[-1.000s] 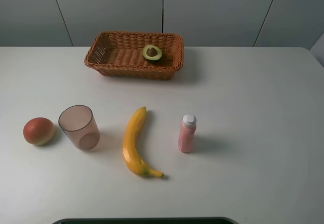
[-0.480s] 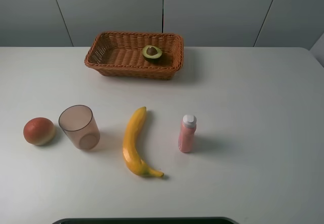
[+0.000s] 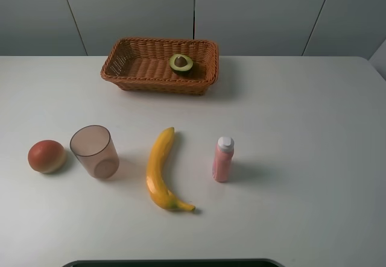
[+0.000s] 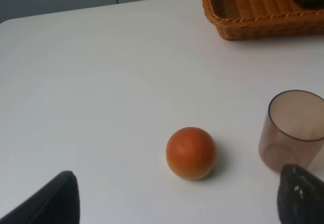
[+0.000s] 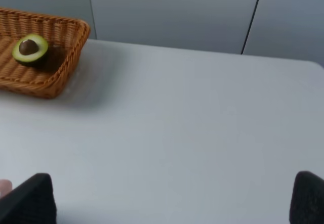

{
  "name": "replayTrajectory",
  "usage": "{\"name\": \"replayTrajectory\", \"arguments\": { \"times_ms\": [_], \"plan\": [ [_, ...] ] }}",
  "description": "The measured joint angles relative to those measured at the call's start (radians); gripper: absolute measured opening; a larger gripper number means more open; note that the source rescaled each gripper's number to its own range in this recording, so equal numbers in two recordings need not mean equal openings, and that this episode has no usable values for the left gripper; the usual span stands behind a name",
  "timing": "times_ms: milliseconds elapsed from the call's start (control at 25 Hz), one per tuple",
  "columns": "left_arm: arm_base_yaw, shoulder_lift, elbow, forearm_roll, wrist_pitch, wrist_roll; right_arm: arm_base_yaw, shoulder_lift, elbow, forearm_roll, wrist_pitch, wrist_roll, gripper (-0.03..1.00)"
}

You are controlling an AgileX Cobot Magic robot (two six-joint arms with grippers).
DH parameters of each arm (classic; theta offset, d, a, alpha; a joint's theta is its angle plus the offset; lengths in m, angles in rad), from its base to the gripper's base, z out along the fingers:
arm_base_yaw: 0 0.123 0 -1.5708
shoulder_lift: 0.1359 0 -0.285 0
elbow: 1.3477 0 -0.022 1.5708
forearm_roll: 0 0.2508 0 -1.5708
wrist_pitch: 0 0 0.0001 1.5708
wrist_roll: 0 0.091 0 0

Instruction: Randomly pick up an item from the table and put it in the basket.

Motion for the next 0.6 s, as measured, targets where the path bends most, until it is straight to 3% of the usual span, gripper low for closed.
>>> {"name": "replayTrajectory", "arguments": {
  "times_ms": [200, 600],
  "plan": [
    [0.0, 0.0, 0.0, 0.0, 0.0, 0.0, 0.044, -0.096, 0.115, -0.032, 0.026, 0.061, 0.99],
    [0.0, 0.0, 0.0, 0.0, 0.0, 0.0, 0.142, -0.241, 0.156, -0.198, 0.08, 0.197, 1.0]
  ]
}}
